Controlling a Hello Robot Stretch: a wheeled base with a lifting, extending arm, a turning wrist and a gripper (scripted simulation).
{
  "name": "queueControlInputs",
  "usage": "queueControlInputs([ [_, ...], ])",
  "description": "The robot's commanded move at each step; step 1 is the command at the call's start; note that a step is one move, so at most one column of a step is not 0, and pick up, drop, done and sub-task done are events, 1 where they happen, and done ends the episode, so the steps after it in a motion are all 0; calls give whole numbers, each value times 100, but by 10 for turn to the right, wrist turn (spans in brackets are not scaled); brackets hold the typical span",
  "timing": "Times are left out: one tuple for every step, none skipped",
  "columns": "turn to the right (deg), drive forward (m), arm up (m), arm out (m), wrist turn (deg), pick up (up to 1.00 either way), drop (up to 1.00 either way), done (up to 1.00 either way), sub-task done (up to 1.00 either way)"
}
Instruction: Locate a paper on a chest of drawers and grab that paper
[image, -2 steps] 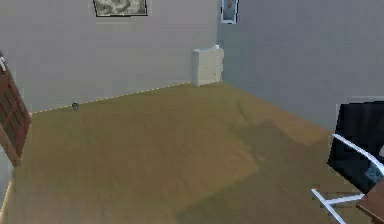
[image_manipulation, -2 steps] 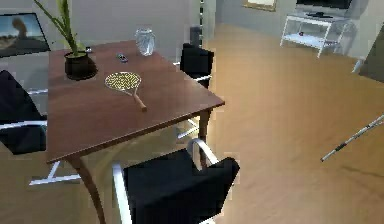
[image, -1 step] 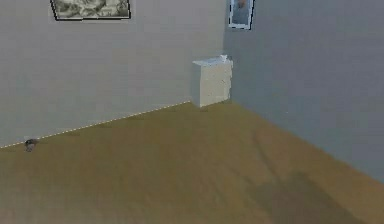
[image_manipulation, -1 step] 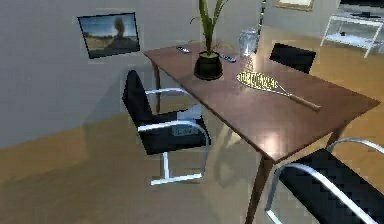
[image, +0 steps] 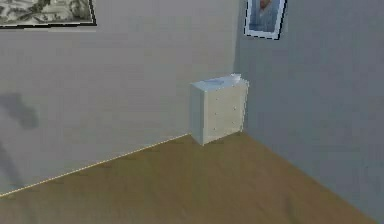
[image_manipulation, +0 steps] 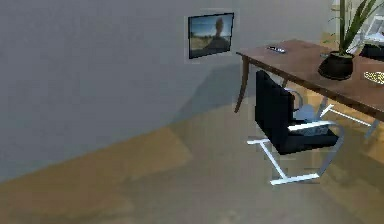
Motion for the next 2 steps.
queueControlInputs([
  [0, 100, 0, 0, 0, 0, 0, 0, 0],
  [-60, 0, 0, 0, 0, 0, 0, 0, 0],
])
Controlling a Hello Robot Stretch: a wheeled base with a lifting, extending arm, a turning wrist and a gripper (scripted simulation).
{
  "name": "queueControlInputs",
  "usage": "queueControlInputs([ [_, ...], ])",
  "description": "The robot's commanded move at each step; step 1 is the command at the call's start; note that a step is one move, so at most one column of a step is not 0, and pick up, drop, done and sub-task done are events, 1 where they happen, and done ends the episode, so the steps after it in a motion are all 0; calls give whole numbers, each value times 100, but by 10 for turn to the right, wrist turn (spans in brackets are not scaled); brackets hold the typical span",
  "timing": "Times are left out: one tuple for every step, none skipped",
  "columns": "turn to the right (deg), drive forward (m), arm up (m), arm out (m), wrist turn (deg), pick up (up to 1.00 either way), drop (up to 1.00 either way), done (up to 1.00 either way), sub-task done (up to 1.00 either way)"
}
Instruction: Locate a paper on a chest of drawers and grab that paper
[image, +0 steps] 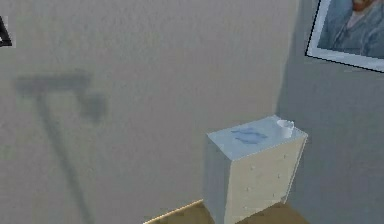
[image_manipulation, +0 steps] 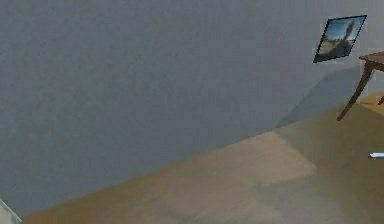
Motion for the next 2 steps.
queueControlInputs([
  [0, 5, 0, 0, 0, 0, 0, 0, 0],
  [450, 0, 0, 0, 0, 0, 0, 0, 0],
])
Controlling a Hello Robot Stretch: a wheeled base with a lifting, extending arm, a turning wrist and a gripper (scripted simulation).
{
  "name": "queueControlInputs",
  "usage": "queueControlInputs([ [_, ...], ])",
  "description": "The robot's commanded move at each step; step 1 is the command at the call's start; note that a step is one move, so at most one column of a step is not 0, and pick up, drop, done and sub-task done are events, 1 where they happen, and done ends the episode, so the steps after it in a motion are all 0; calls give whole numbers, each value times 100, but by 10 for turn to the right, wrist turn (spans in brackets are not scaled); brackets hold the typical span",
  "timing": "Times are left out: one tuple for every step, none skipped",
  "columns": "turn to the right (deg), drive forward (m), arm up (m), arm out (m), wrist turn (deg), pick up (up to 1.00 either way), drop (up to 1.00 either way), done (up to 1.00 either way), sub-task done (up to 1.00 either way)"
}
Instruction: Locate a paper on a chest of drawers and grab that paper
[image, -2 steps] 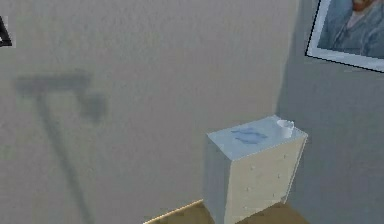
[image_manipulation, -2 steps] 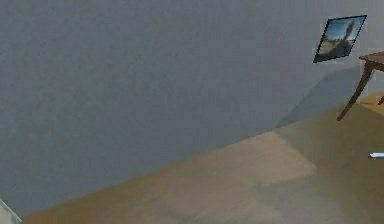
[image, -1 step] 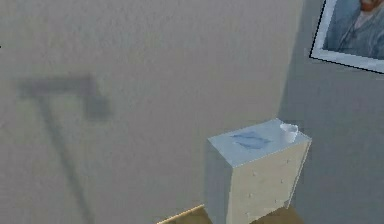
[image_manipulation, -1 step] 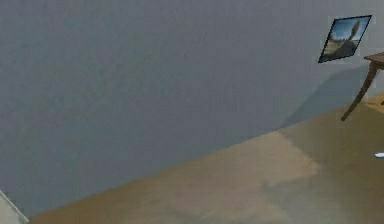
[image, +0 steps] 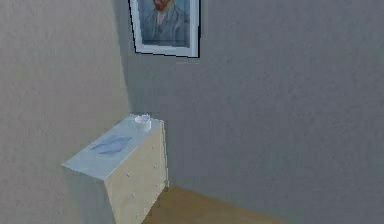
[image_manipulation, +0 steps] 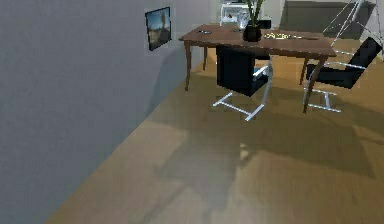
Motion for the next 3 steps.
queueControlInputs([
  [210, 0, 0, 0, 0, 0, 0, 0, 0],
  [0, 30, 0, 0, 0, 0, 0, 0, 0],
  [-450, 0, 0, 0, 0, 0, 0, 0, 0],
])
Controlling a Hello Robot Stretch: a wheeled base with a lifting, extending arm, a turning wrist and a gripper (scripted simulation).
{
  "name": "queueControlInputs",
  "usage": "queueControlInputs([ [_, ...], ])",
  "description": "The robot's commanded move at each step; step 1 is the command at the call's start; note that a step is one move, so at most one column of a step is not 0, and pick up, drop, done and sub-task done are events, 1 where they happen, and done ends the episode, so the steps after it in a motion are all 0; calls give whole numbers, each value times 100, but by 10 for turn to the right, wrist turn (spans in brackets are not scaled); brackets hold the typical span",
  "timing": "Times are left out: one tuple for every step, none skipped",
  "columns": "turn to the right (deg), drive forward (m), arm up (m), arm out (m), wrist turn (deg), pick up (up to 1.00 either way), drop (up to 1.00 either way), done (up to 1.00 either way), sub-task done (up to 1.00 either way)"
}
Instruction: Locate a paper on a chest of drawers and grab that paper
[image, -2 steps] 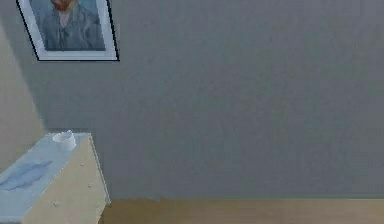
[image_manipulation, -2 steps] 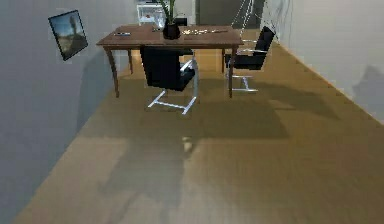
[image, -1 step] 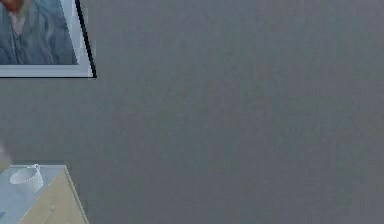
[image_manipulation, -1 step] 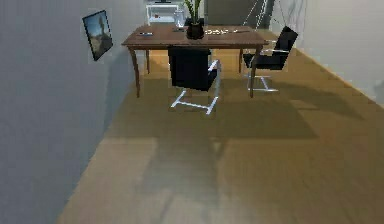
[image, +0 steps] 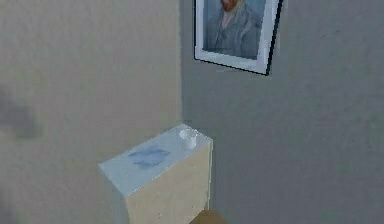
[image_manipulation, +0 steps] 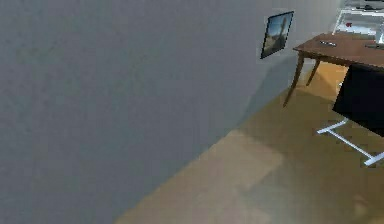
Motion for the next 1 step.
queueControlInputs([
  [-450, 0, 0, 0, 0, 0, 0, 0, 0],
])
